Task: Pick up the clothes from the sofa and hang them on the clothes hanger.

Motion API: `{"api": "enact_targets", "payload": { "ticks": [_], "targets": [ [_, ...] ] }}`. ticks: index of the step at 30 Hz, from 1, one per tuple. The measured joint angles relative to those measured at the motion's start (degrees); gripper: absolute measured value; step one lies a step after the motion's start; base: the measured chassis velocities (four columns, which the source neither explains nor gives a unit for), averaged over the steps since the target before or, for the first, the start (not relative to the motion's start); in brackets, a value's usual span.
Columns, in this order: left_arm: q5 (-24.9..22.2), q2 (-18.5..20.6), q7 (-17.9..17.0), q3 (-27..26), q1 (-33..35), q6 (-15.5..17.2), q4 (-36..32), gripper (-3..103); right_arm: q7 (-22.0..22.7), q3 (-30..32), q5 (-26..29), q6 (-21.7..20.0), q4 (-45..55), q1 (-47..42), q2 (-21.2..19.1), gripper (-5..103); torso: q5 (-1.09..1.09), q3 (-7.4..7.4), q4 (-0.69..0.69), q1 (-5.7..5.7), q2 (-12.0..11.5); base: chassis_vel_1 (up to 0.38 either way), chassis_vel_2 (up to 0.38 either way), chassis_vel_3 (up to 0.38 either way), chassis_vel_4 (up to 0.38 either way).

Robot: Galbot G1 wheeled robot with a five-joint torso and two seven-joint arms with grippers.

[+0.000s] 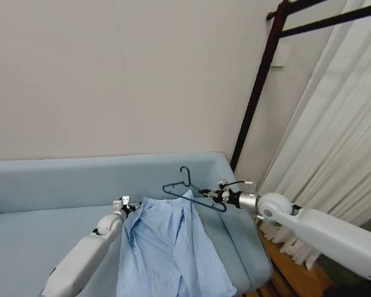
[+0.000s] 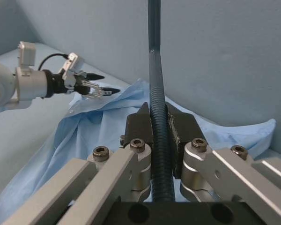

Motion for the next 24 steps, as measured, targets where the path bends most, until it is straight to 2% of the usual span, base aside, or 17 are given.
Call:
{"api": "enact_targets", "payload": {
  "ticks": [3,4,7,11,13,15,16,20,22,24],
  "targets": [
    [1.0,-1.4,0.3,0.5,-0.3,-0.4,1.6,100,0.0,-0.2,-1.1,0.2,-0.5,-1.2,2.1,8,0.00,0.00,0.00,-0.01,0.0,0.000,0.000,0.000,0.000],
    [1.3,-1.6,0.4,0.6,-0.3,-0.6,1.9,103,0.1,-0.2,-1.3,0.3,-0.6,-1.5,2.6,8,0.01,0.00,-0.01,-0.01,0.0,0.000,0.000,0.000,0.000],
    [1.9,-1.9,0.7,0.7,-0.4,-1.1,2.7,100,0.2,-0.2,-1.8,0.3,-1.2,-2.0,3.9,8,0.01,-0.01,-0.01,-0.01,0.0,0.000,0.000,0.000,0.000],
    [2.9,-2.2,1.9,1.4,-1.0,-2.2,4.5,82,0.2,-0.5,-3.3,0.3,-2.9,-2.6,5.9,8,0.01,0.00,0.00,-0.01,0.0,0.000,0.000,0.000,0.000],
    [3.0,-2.2,2.3,1.5,-1.1,-2.5,4.9,82,0.2,-0.5,-3.6,0.4,-3.2,-2.8,6.2,8,0.01,0.00,0.00,-0.01,0.0,0.000,0.000,0.000,0.000],
    [3.9,-2.2,3.4,1.9,-1.2,-3.2,5.8,72,0.2,-0.5,-4.2,0.4,-3.8,-3.4,6.7,8,0.01,0.00,0.00,-0.01,0.0,0.000,0.000,0.000,0.000],
    [3.9,-2.2,3.4,1.9,-1.2,-3.2,5.8,72,0.2,-0.5,-4.2,0.4,-3.8,-3.4,6.7,8,0.01,0.00,0.00,-0.01,0.0,0.000,0.000,0.000,0.000],
    [5.1,-2.1,5.0,2.4,-1.2,-4.2,6.7,50,0.3,-0.3,-5.1,0.8,-4.5,-4.6,7.1,8,0.01,0.00,-0.01,-0.01,0.0,0.000,0.000,0.000,0.000],
    [5.2,-2.1,5.1,2.5,-1.2,-4.3,6.8,50,0.3,-0.2,-5.3,0.9,-4.5,-4.8,7.1,8,0.01,0.00,0.00,-0.01,0.0,0.000,0.000,0.000,0.000],
    [5.3,-2.1,5.2,2.5,-1.2,-4.3,6.9,39,0.3,-0.1,-5.5,1.0,-4.6,-5.2,7.0,8,0.01,0.00,0.00,-0.01,0.0,0.000,0.000,0.000,0.000]
  ]
}}
